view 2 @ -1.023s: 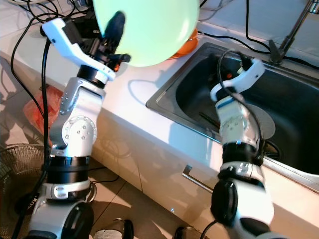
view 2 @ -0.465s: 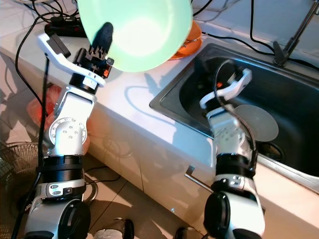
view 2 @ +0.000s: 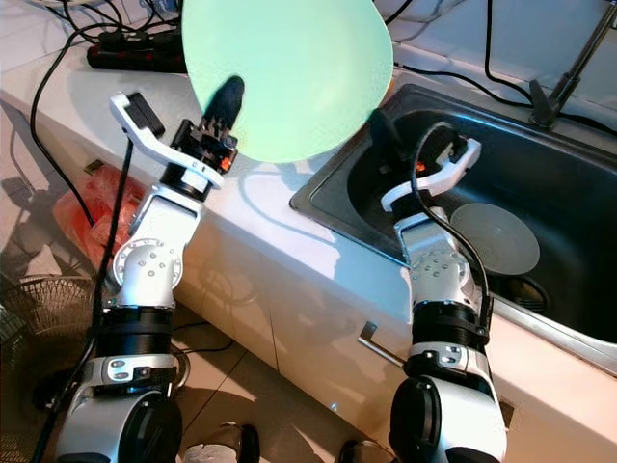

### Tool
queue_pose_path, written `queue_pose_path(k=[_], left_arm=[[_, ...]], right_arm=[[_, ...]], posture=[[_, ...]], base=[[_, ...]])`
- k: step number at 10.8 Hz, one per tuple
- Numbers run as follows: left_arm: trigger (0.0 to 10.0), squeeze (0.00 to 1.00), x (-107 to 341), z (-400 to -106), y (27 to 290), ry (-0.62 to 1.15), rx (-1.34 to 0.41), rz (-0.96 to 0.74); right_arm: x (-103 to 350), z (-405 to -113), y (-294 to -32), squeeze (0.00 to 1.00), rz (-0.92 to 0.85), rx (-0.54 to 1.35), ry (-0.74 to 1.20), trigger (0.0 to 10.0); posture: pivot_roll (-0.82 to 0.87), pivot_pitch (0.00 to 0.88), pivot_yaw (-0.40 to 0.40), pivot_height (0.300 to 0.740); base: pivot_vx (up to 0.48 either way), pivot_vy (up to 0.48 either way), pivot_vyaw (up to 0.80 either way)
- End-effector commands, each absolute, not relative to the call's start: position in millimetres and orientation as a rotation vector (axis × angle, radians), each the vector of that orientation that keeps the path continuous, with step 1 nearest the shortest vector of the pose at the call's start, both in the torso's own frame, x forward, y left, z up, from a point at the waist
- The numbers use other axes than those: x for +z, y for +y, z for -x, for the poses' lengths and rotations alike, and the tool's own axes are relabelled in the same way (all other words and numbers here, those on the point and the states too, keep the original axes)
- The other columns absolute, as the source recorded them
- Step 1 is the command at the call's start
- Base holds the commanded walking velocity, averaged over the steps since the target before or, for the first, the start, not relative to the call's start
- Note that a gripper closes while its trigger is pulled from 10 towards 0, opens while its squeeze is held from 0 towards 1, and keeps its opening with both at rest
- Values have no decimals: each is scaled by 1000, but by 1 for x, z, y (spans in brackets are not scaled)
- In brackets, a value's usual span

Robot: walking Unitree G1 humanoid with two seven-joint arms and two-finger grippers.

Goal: Kitchen organization

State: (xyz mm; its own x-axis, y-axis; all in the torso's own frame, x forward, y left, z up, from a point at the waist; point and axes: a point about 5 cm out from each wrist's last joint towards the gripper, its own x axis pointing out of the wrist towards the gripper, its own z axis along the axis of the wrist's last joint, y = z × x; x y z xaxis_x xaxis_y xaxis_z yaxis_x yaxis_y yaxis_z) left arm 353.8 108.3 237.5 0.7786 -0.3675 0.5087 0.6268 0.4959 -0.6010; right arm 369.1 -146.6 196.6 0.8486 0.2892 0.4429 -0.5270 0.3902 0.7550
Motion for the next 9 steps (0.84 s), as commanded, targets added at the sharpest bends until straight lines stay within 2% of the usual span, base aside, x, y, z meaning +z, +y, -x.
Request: queue_pose_path(k=[1, 6, 9], left_arm=[[10000, 0, 239, -352, 106, -355, -646, 883], [10000, 0, 239, -353, 103, -353, -657, 899], [10000, 0, 232, -352, 92, -329, -685, 983]], right_arm=[[194, -368, -149, 0, -1066, 529, -270, 10000], [195, -365, -140, 0, -1065, 577, -272, 10000], [196, -364, -137, 0, -1064, 593, -261, 10000]], posture=[[64, 73, -11, 740], [59, 85, -21, 740], [53, 86, -36, 740]], base=[[0, 0, 0], [0, 0, 0], [0, 0, 0]])
